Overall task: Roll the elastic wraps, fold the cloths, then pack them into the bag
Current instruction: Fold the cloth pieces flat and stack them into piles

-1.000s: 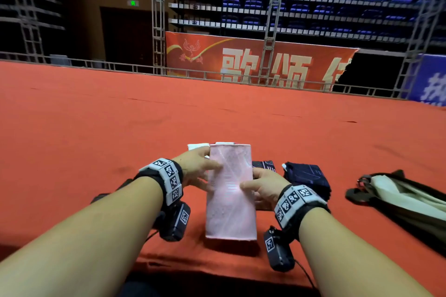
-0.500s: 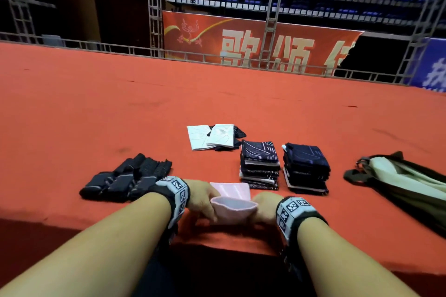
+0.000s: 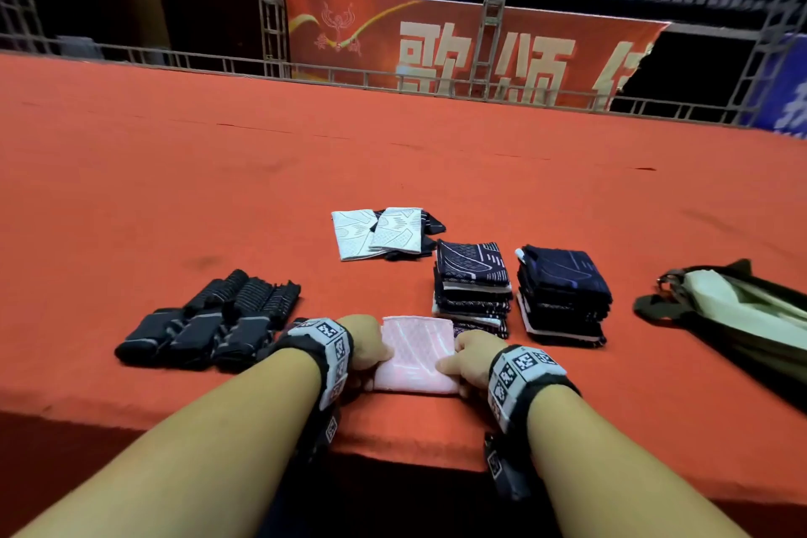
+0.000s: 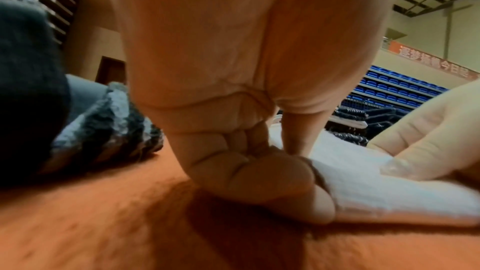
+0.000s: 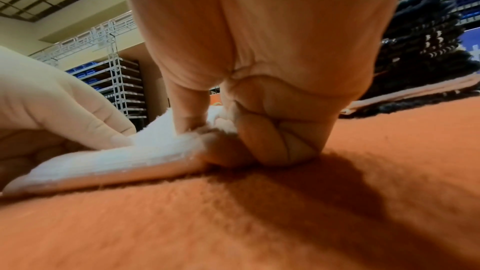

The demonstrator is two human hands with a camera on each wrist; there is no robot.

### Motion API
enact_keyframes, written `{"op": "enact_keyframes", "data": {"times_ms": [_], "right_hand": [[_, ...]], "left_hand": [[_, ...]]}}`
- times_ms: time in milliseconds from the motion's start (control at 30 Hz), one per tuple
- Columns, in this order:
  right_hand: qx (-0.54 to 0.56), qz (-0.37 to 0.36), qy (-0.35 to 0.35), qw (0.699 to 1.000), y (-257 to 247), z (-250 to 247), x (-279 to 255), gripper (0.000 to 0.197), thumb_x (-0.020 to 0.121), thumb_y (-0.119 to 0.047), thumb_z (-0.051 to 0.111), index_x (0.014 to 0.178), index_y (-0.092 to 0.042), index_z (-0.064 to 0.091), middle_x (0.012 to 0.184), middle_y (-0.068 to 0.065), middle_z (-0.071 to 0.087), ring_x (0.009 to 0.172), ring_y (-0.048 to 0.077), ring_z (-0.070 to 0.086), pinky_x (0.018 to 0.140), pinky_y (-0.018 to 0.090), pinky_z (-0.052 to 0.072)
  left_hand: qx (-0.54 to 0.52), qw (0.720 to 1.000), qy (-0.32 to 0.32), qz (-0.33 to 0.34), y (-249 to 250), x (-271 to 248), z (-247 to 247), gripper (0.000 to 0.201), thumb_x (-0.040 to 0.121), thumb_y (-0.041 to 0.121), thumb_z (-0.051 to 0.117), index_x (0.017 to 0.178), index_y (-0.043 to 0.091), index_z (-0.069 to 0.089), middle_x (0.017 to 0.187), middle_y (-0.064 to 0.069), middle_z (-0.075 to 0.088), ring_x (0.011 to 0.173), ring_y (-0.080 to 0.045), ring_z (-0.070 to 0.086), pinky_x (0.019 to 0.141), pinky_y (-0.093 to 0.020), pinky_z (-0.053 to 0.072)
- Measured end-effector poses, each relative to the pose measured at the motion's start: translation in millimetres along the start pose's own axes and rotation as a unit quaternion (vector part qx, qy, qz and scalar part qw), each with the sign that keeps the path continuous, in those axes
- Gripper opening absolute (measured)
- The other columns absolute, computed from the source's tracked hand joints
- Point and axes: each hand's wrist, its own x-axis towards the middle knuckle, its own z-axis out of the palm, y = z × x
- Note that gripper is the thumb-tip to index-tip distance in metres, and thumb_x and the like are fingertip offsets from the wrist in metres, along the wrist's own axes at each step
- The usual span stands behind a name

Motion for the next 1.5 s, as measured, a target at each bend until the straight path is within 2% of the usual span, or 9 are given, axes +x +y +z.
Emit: {"op": "enact_keyframes", "data": {"times_ms": [333, 433, 533, 700, 833, 933, 1000, 1100, 1500], "right_hand": [[-0.080, 0.045, -0.016, 0.996, -6.7, 1.9, 17.6, 0.028, 0.090, -0.033, 0.068, 0.104, -0.009, 0.064, 0.058, 0.002, 0.065, 0.050, 0.017, 0.062, 0.067, 0.030, 0.056], [-0.099, 0.040, -0.012, 0.994, -7.8, -0.4, 15.1, 0.033, 0.090, -0.035, 0.069, 0.108, -0.008, 0.066, 0.061, 0.001, 0.063, 0.053, 0.015, 0.060, 0.057, 0.024, 0.049], [0.002, 0.074, -0.032, 0.997, 1.4, 0.3, 12.8, 0.028, 0.092, -0.030, 0.069, 0.096, -0.003, 0.063, 0.054, 0.007, 0.063, 0.037, 0.017, 0.055, 0.042, 0.019, 0.042], [0.151, 0.075, -0.070, 0.983, 15.9, -5.1, 7.3, 0.023, 0.089, -0.012, 0.072, 0.086, 0.003, 0.055, 0.058, 0.018, 0.064, 0.056, 0.031, 0.061, 0.053, 0.037, 0.054], [0.130, -0.019, -0.071, 0.989, 18.6, -13.9, 5.2, 0.050, 0.078, -0.007, 0.077, 0.108, -0.024, 0.040, 0.062, 0.016, 0.065, 0.051, 0.029, 0.063, 0.048, 0.037, 0.053], [0.056, -0.074, -0.093, 0.991, 20.3, -15.9, 7.3, 0.098, 0.074, -0.016, 0.084, 0.140, -0.056, 0.024, 0.067, -0.003, 0.066, 0.047, 0.016, 0.063, 0.047, 0.028, 0.050], [-0.001, -0.090, -0.093, 0.992, 19.1, -15.0, 10.5, 0.111, 0.073, -0.025, 0.087, 0.156, -0.045, 0.016, 0.076, -0.013, 0.058, 0.045, 0.002, 0.059, 0.046, 0.021, 0.047], [-0.021, -0.085, -0.119, 0.989, 17.4, -13.3, 15.8, 0.112, 0.074, -0.026, 0.086, 0.158, -0.034, 0.014, 0.084, 0.007, 0.072, 0.048, 0.014, 0.061, 0.047, 0.027, 0.050], [0.061, -0.058, -0.185, 0.979, 22.4, -20.3, 17.0, 0.105, 0.079, 0.001, 0.080, 0.158, -0.031, 0.018, 0.053, 0.002, 0.058, 0.043, 0.013, 0.055, 0.044, 0.027, 0.048]], "left_hand": [[0.095, 0.985, 0.132, 0.049, 24.5, 7.9, 18.5, 0.051, 0.092, 0.021, 0.050, 0.141, 0.018, 0.035, 0.134, -0.013, 0.048, 0.122, -0.035, 0.051, 0.099, -0.048, 0.048], [0.146, 0.987, 0.037, 0.059, 29.2, 13.6, 34.0, 0.063, 0.101, 0.044, 0.041, 0.158, 0.029, 0.019, 0.165, -0.009, 0.016, 0.151, -0.037, 0.016, 0.120, -0.053, 0.025], [0.142, 0.990, -0.023, 0.007, 18.1, 23.4, 44.7, 0.074, 0.100, 0.064, 0.030, 0.161, 0.038, -0.004, 0.169, 0.008, -0.012, 0.154, -0.038, -0.009, 0.123, -0.059, 0.005], [0.141, 0.990, -0.022, 0.006, 7.1, 30.8, 50.1, 0.079, 0.093, 0.078, 0.027, 0.158, 0.047, -0.006, 0.168, 0.016, -0.014, 0.154, -0.040, -0.010, 0.121, -0.060, -0.001], [0.159, 0.987, -0.025, 0.009, 5.1, 33.5, 48.7, 0.081, 0.090, 0.083, 0.024, 0.156, 0.050, -0.008, 0.167, 0.016, -0.016, 0.154, -0.039, -0.009, 0.121, -0.060, -0.001], [0.170, 0.985, -0.028, 0.012, 2.0, 36.1, 48.4, 0.084, 0.086, 0.087, 0.022, 0.155, 0.052, -0.010, 0.166, 0.017, -0.018, 0.154, -0.038, -0.008, 0.121, -0.062, 0.000], [0.163, 0.986, -0.035, 0.012, 1.5, 35.5, 48.8, 0.086, 0.084, 0.089, 0.023, 0.154, 0.053, -0.011, 0.166, 0.017, -0.019, 0.154, -0.038, -0.009, 0.120, -0.063, 0.000], [0.156, 0.987, -0.041, 0.021, 1.3, 34.0, 47.3, 0.092, 0.081, 0.091, 0.026, 0.155, 0.051, -0.011, 0.167, 0.015, -0.019, 0.154, -0.040, -0.011, 0.120, -0.065, -0.002], [0.168, 0.984, -0.050, 0.022, 0.4, 31.9, 48.2, 0.105, 0.070, 0.100, 0.028, 0.152, 0.053, -0.018, 0.165, 0.016, -0.024, 0.154, -0.036, -0.015, 0.120, -0.064, -0.003]]}}
